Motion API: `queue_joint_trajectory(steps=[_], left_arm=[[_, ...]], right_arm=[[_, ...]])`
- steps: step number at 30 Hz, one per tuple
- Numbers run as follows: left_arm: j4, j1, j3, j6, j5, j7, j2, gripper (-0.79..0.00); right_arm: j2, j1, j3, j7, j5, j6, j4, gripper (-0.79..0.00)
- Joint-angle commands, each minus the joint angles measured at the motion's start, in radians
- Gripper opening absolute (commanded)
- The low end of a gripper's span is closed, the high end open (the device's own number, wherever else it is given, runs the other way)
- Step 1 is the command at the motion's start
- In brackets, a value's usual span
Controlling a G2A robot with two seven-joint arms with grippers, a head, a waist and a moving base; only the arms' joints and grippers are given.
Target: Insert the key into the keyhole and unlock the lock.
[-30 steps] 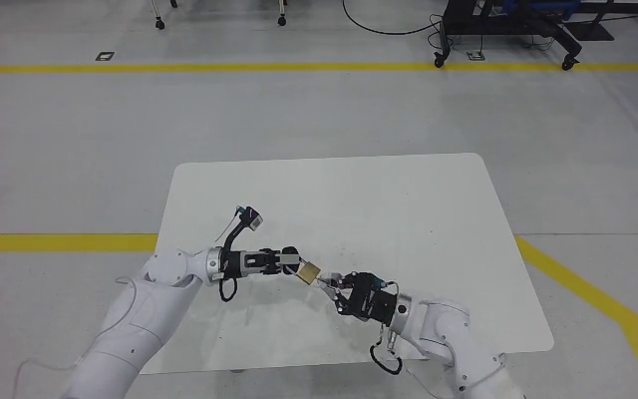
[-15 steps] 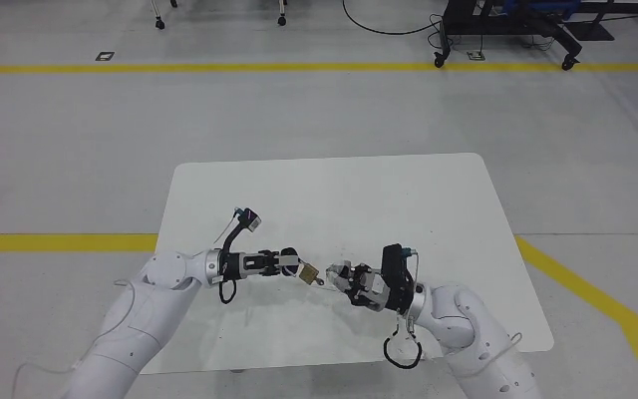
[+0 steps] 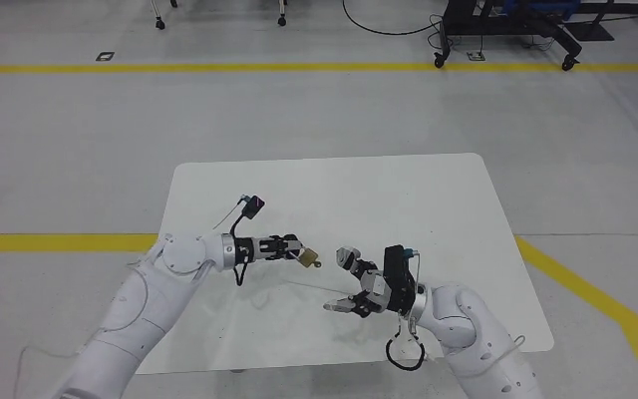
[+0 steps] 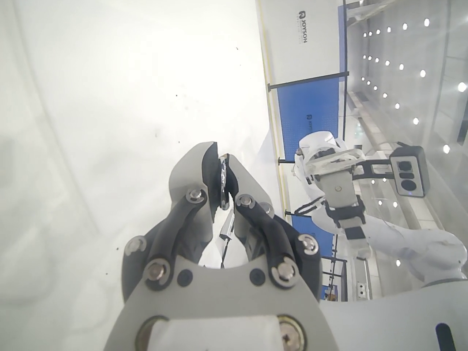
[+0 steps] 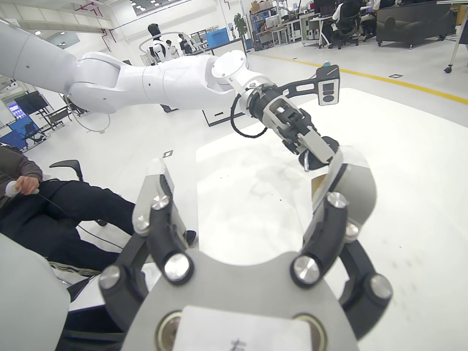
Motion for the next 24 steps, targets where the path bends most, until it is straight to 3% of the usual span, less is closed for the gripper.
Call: queue_joint_trajectory(steps=[1,10,12,13,14,15,16,20,24], left_arm=[[0.021,-0.032,0.040,0.040,0.026,0.029,-0.018,-0.785],[0.210,-0.135,0.142,0.039,0.007,0.065,-0.094,-0.785],[0.248,-0.152,0.160,0.050,0.011,0.077,-0.110,-0.616],[0.263,-0.158,0.166,0.043,0.009,0.080,-0.117,-0.437],[0.277,-0.162,0.168,0.023,0.002,0.083,-0.122,-0.397],[0.295,-0.165,0.166,0.006,-0.009,0.083,-0.126,-0.268],[0.309,-0.167,0.163,-0.013,-0.021,0.080,-0.129,-0.206],[0.357,-0.173,0.139,-0.085,-0.060,0.056,-0.131,-0.009],[0.374,-0.164,0.089,-0.179,-0.096,0.061,-0.117,0.000]], right_arm=[[0.000,0.000,0.000,0.000,0.000,0.000,0.000,0.000],[0.000,0.000,0.000,0.000,0.000,0.000,0.000,0.000],[0.000,0.000,0.000,0.000,0.000,0.000,0.000,0.000],[0.000,0.000,0.000,0.000,0.000,0.000,0.000,0.000],[0.000,0.000,0.000,0.000,0.000,0.000,0.000,0.000],[0.000,0.000,0.000,0.000,0.000,0.000,0.000,0.000],[0.000,0.000,0.000,0.000,0.000,0.000,0.000,0.000],[0.000,0.000,0.000,0.000,0.000,0.000,0.000,0.000],[0.000,0.000,0.000,0.000,0.000,0.000,0.000,0.000]])
